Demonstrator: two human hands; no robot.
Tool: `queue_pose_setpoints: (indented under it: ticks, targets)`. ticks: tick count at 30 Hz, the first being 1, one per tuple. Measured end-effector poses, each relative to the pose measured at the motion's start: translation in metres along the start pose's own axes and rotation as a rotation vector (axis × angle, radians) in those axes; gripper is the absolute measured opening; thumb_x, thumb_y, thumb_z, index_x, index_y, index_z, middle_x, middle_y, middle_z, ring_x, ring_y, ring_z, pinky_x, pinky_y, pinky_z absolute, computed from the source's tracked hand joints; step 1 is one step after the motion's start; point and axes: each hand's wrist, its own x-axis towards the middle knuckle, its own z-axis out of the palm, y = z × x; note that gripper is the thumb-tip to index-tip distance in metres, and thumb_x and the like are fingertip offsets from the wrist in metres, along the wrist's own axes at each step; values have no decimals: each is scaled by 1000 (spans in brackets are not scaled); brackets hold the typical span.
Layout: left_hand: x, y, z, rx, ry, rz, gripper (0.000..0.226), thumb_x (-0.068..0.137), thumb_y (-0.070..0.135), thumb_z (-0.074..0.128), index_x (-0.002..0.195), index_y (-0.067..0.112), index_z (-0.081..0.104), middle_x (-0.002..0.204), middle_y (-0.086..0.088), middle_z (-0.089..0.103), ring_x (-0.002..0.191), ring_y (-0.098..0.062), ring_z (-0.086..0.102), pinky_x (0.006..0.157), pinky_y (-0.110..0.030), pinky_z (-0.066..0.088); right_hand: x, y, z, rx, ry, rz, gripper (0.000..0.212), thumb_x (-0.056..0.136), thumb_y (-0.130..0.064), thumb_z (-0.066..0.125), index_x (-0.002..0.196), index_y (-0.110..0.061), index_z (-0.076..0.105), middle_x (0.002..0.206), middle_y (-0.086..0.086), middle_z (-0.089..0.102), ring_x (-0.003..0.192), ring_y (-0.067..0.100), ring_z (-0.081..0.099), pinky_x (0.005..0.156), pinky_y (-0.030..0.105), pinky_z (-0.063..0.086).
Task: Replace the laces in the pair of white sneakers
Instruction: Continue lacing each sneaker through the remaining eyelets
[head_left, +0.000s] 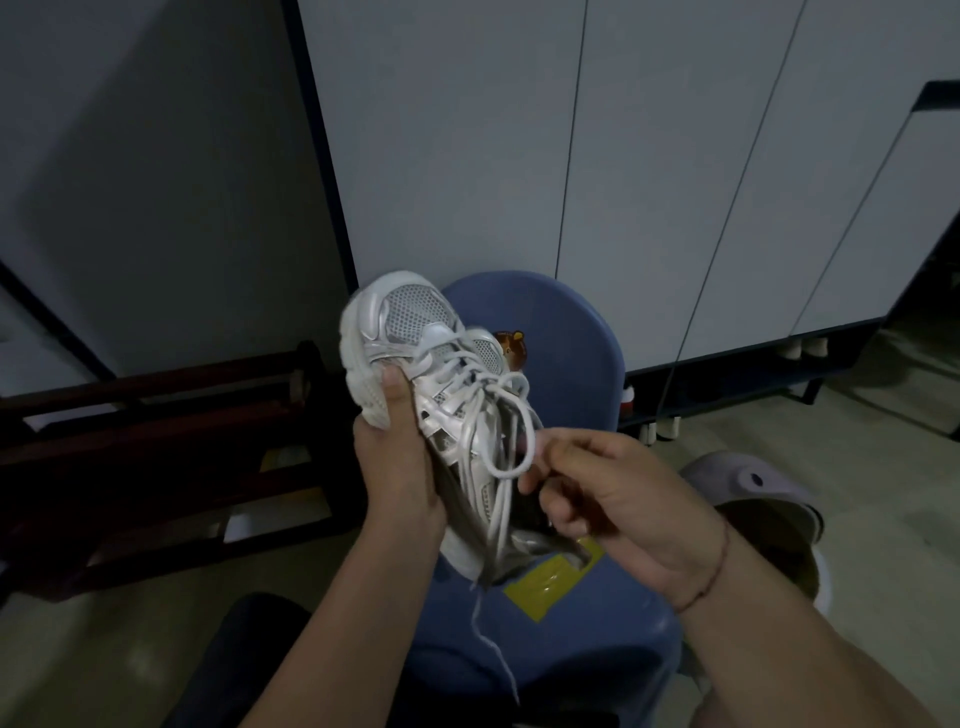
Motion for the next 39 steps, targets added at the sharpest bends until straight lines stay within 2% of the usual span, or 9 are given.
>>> queue_pose_setpoints:
  ticks: [3, 7, 10, 16, 18, 23, 28, 34, 39]
  targets:
    - [-1, -4, 1, 4, 3, 12, 51, 90, 47, 60, 122, 8, 60, 111, -8, 73, 97, -21, 72, 82, -36, 59, 6, 7, 8, 209, 85, 21, 27, 92, -1, 48, 68, -3, 62, 57, 6, 49, 37, 6, 35, 33, 14, 21]
    - [-1, -5, 1, 10, -10, 11, 54, 87, 48, 62, 125, 10, 58, 111, -6, 72, 96, -18, 72, 74, -29, 60, 10, 13, 11, 308, 91, 40, 28, 91, 2, 43, 65, -4, 52, 54, 3, 39, 32, 3, 27, 31, 13, 17]
    - [-3, -3, 1, -6, -13, -1, 62, 78, 54, 63, 123, 12, 60, 109, -5, 73, 97, -19, 72, 77, -32, 59, 6, 9, 7, 237, 5, 41, 28, 90, 0, 49, 66, -5, 61, 52, 2, 42, 33, 3, 25, 34, 14, 15]
    - [4, 5, -5, -19, 56, -49, 47, 92, 50, 56, 120, 14, 63, 104, -3, 73, 88, -15, 72, 58, -20, 57, -10, -4, -1, -112, -266, 64, 13, 79, -22, 61, 75, -10, 63, 54, 0, 45, 38, 4, 29, 40, 14, 21]
    - [3, 6, -4, -11, 42, -61, 47, 92, 50, 56, 120, 13, 64, 104, -4, 74, 85, -14, 72, 60, -22, 59, -10, -6, -1, -187, -208, 34, 12, 81, -19, 62, 77, -8, 63, 54, 1, 46, 37, 5, 31, 41, 15, 25]
    - [3, 1, -3, -15, 38, -113, 46, 89, 51, 60, 116, 14, 65, 101, -4, 75, 88, -18, 73, 72, -32, 60, -5, -3, -3, -329, 248, -207, 6, 90, -9, 59, 85, -7, 61, 57, 5, 55, 37, 8, 41, 37, 16, 33]
    - [-1, -1, -1, 16, 0, -89, 38, 92, 49, 58, 109, 16, 66, 95, -2, 75, 81, -15, 74, 61, -25, 59, -9, 0, 11, -230, 44, -101, 18, 93, -16, 54, 93, -1, 65, 57, 7, 60, 38, 12, 47, 36, 19, 34]
    - [-5, -4, -1, 49, -41, -56, 47, 88, 52, 60, 117, 16, 65, 103, -3, 75, 90, -17, 73, 76, -32, 59, -9, -1, 11, -186, -12, 51, 23, 96, -17, 51, 83, 0, 58, 58, 13, 62, 38, 15, 51, 36, 19, 40]
    - [-9, -6, 1, 65, -62, -37, 54, 81, 54, 61, 119, 16, 64, 105, -4, 75, 94, -19, 73, 82, -36, 58, -5, 2, 9, -239, -7, 34, 16, 90, -13, 60, 75, -7, 57, 51, 2, 56, 33, 6, 42, 35, 15, 34]
